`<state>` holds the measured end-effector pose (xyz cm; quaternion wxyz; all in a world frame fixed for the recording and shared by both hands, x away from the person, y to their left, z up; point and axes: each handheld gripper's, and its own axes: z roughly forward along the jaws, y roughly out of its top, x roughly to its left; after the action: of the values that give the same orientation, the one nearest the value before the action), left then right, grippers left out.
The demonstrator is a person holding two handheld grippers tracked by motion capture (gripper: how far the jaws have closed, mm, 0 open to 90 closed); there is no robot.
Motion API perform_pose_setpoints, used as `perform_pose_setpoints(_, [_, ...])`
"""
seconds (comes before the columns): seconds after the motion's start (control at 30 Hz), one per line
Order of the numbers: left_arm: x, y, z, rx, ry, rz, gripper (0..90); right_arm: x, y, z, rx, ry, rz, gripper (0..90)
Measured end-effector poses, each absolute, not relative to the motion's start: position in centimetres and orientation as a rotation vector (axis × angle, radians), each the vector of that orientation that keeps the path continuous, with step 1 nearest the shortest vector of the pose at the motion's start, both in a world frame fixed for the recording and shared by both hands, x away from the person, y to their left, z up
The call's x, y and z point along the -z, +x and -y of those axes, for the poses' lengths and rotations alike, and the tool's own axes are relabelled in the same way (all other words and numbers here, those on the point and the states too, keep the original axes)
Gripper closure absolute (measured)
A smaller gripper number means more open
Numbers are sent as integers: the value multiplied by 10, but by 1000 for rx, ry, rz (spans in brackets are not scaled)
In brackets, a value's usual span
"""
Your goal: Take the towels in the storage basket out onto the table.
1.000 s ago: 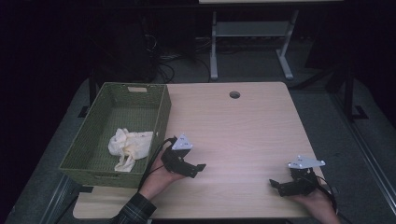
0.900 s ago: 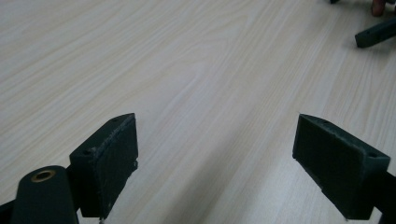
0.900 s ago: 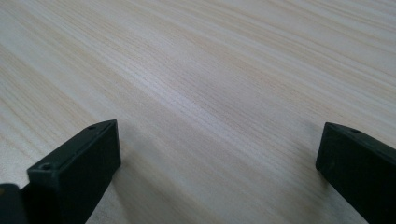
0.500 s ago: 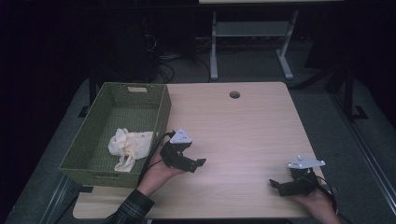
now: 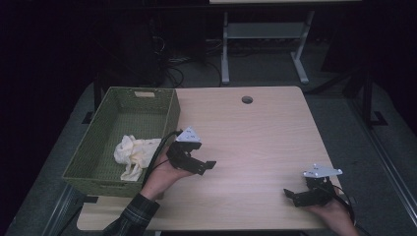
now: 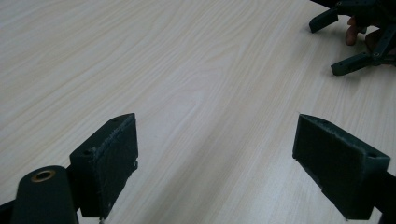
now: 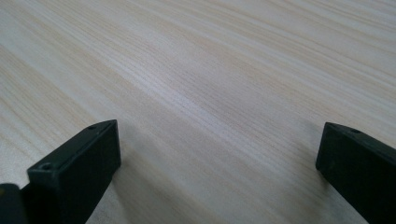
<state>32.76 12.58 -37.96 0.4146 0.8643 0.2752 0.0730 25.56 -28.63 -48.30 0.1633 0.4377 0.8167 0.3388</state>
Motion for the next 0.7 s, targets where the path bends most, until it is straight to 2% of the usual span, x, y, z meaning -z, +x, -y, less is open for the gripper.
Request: perform_pose_setpoints(0.7, [357,340,-143,-181,2180,-693,132,483,256,286,-967,1246,-2330,0])
